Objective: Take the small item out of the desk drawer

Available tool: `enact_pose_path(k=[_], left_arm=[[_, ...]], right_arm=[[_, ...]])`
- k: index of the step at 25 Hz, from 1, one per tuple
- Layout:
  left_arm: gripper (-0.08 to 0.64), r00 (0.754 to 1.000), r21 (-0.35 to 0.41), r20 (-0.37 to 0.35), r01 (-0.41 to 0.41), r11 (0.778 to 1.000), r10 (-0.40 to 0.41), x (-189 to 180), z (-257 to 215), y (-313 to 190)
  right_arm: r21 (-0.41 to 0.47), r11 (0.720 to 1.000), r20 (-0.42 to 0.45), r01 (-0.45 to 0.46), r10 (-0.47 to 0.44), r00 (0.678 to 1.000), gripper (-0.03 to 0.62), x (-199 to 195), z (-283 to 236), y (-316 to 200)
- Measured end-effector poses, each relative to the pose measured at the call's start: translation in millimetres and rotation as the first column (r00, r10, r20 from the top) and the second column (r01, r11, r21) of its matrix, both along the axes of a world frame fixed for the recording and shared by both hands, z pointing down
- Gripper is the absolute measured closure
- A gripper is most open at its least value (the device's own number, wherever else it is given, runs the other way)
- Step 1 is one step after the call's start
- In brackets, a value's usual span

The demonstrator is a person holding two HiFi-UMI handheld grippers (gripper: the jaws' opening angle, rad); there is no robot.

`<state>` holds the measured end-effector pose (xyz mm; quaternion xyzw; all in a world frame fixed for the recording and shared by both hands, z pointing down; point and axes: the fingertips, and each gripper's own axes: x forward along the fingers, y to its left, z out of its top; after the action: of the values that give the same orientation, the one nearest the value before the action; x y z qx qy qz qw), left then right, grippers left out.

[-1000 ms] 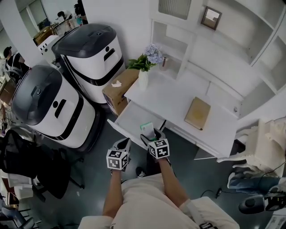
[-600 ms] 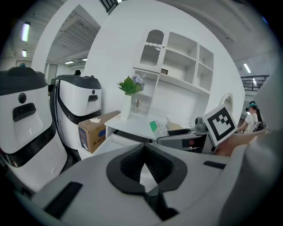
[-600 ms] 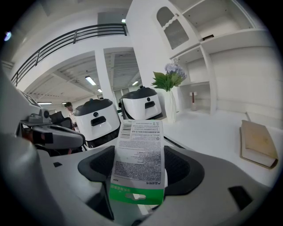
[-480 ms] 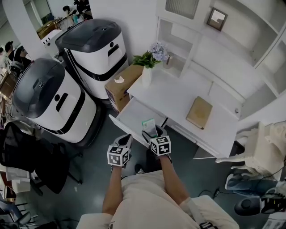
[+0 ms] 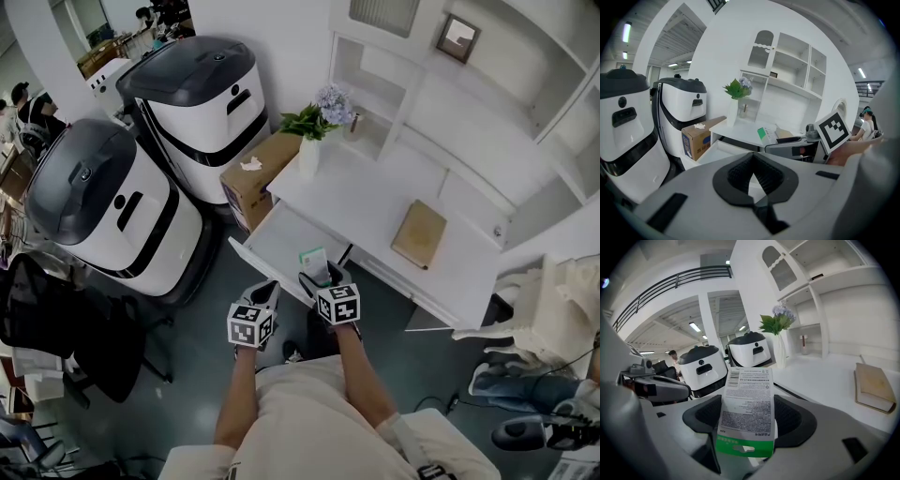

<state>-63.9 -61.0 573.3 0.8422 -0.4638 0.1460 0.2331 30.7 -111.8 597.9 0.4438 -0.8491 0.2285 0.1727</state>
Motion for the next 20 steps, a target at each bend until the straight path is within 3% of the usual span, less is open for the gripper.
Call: enact_pose_path(k=[20], left_arm=[[0.545,1.0,-0.01,-0.004,-0.016,1.0,0.016,-5.4,7.0,-3.3]], right_arm=[[-0.003,1.0,-0.005,-0.004,0.004,1.0,0.227,-6.4,1.2,-3.0]])
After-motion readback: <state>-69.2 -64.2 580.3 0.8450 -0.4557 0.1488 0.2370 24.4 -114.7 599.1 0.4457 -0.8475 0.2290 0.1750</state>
